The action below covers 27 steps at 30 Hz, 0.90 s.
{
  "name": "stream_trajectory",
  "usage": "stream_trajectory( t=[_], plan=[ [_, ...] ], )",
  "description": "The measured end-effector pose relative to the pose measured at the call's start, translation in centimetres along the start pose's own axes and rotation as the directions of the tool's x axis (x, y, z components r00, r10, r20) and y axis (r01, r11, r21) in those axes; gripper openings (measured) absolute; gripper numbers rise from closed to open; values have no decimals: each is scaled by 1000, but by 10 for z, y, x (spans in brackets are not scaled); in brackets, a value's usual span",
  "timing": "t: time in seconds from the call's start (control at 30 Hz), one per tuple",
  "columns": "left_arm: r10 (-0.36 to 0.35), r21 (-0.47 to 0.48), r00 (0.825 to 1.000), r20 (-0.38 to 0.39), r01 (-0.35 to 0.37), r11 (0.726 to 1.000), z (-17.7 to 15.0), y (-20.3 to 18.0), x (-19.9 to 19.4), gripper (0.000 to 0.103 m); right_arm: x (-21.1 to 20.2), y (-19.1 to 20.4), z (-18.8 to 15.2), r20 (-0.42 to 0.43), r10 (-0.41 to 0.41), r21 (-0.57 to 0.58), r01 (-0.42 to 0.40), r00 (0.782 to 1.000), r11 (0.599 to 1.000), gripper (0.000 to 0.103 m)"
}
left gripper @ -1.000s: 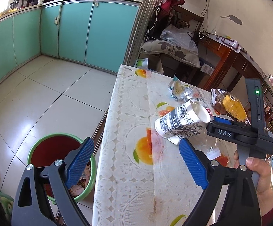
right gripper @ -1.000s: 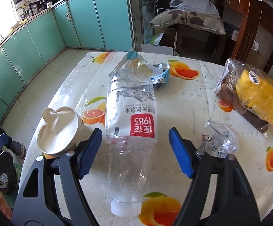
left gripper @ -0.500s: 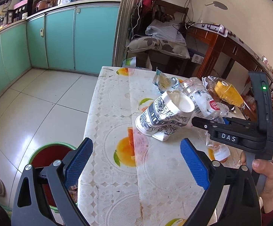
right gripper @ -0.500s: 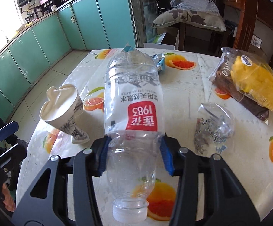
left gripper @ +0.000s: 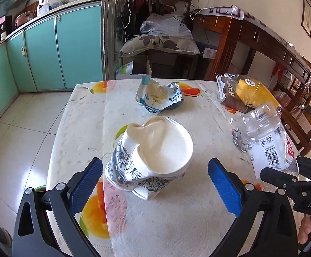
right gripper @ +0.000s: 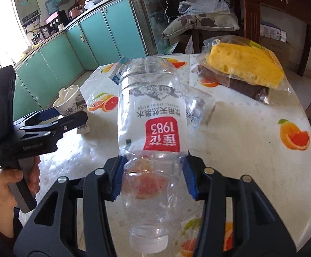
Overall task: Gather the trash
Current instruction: 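Grasp the white patterned paper cup with the left gripper while the right holds the bottle, then carry the paper cup and water bottle in both grippers over the red bin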
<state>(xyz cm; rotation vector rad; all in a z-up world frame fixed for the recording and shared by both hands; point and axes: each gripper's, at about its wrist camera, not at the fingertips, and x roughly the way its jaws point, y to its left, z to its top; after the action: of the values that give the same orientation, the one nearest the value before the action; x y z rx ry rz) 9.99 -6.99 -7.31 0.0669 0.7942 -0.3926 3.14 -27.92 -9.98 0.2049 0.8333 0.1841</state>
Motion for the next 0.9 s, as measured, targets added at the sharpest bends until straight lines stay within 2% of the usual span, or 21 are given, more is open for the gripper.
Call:
stream_trajectory(
  t=[0.17, 0.33, 0.53, 0.9],
  plan=[
    [-10, -18, 1000, -9, 9, 1000, 1, -3, 8, 63, 0, -12, -1, 7, 5, 33, -5, 1000, 999, 46],
    [-5, -12, 1000, 19, 5, 1000, -1, -7, 2, 56, -1, -6, -9, 5, 7, 21, -7, 1000, 1000, 46],
    [-11, -17, 1000, 21, 11, 1000, -6, -6, -8, 53, 0, 7, -14, 5, 8, -12, -8, 1000, 1000, 46],
    [16, 42, 999, 36, -17, 999, -11, -16, -25, 53, -3, 20, -18, 34, 12, -34, -11, 999, 999, 46]
  ],
)
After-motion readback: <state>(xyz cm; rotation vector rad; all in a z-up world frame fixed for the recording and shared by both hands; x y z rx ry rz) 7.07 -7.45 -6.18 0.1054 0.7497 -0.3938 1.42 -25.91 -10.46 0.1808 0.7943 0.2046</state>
